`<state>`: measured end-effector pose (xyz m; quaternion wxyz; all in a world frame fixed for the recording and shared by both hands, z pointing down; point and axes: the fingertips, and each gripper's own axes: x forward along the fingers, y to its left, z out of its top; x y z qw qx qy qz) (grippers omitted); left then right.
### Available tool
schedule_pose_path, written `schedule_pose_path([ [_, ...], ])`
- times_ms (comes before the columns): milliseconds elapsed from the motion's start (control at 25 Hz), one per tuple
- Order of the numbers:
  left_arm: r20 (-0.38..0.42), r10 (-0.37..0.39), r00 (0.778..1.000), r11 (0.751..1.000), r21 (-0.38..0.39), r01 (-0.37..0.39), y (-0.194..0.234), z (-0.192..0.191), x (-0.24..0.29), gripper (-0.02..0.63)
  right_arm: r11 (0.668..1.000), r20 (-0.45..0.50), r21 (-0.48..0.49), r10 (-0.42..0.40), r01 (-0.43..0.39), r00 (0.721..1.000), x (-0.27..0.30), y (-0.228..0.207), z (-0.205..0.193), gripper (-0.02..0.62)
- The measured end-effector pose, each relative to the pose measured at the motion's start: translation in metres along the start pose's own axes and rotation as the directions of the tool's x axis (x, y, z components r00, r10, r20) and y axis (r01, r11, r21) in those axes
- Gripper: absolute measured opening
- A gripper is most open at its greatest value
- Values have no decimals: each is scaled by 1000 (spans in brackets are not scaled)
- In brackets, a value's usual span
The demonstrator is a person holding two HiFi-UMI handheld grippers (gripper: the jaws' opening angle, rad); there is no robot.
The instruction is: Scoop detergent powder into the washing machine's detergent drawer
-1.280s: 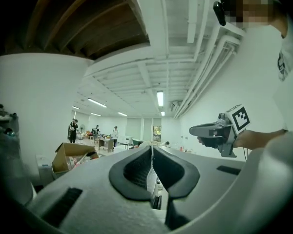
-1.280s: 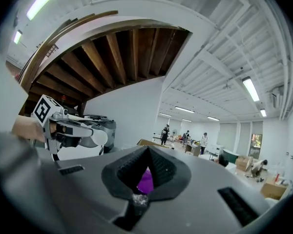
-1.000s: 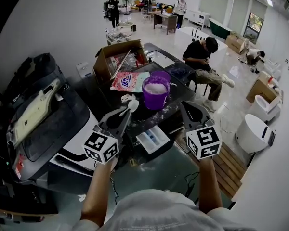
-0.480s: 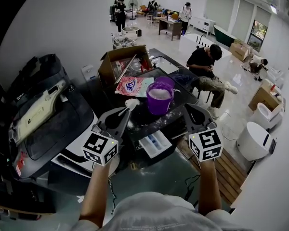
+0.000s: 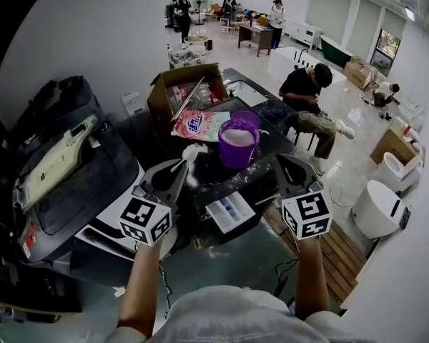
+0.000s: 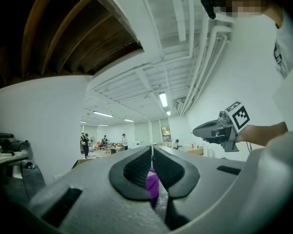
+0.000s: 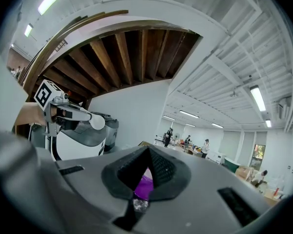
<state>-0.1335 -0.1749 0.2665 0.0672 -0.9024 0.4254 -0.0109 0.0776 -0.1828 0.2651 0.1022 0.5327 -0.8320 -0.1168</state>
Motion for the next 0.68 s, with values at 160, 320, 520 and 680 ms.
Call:
schedule_pose_path([
  [160, -10, 10, 1000, 1000, 2, -10, 3, -3, 0, 14, 1000, -8, -2, 3, -3, 1000, 2, 0, -4, 5],
  [320, -24, 11, 1000, 1000, 5, -11, 3, -7, 0, 14, 1000, -13, 2, 7, -7, 1000, 3, 0, -6, 5],
  [520, -32, 1, 999, 1000, -10, -1, 1, -12, 1, 14, 1000, -29, 1, 15, -15, 999, 4, 2, -13, 5],
  [680, -30, 3, 1000, 1000, -14, -4, 4, -15, 0, 14, 1000, -48, 2, 18, -18, 999, 5, 4, -22, 5],
])
